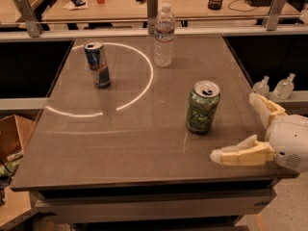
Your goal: Move green can near water bottle
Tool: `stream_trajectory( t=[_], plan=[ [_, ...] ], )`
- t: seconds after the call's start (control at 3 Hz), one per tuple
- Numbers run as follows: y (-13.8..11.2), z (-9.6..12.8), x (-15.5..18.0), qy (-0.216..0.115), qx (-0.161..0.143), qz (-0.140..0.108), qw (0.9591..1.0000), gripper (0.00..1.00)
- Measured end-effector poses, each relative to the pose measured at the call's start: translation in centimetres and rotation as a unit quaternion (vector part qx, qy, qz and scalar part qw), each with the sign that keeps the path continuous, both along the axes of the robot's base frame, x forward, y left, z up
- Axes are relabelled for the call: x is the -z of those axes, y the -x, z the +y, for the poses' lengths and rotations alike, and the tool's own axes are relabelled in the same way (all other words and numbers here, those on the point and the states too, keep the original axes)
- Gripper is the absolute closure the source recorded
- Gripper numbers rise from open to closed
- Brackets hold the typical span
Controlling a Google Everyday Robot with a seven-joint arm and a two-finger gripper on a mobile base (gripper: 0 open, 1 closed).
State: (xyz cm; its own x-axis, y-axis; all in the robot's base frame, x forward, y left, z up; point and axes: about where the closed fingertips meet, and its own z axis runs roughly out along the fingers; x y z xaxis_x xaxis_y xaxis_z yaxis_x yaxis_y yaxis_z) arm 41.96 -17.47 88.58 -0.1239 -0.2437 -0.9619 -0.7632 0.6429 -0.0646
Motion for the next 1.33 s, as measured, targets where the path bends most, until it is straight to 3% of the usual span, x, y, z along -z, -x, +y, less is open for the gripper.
stream_trajectory(
  t=[0.33, 0.67, 1.33],
  plan=[
    [-2.0, 1.3, 0.5, -0.007, 0.041, 0.002, 0.9991, 0.00],
    [-3.5, 2.8, 0.5, -0.020, 0.058, 0.001, 0.9981, 0.00],
    [-4.9, 5.3, 0.9, -0.044, 0.063, -0.004, 0.9970, 0.00]
  ],
)
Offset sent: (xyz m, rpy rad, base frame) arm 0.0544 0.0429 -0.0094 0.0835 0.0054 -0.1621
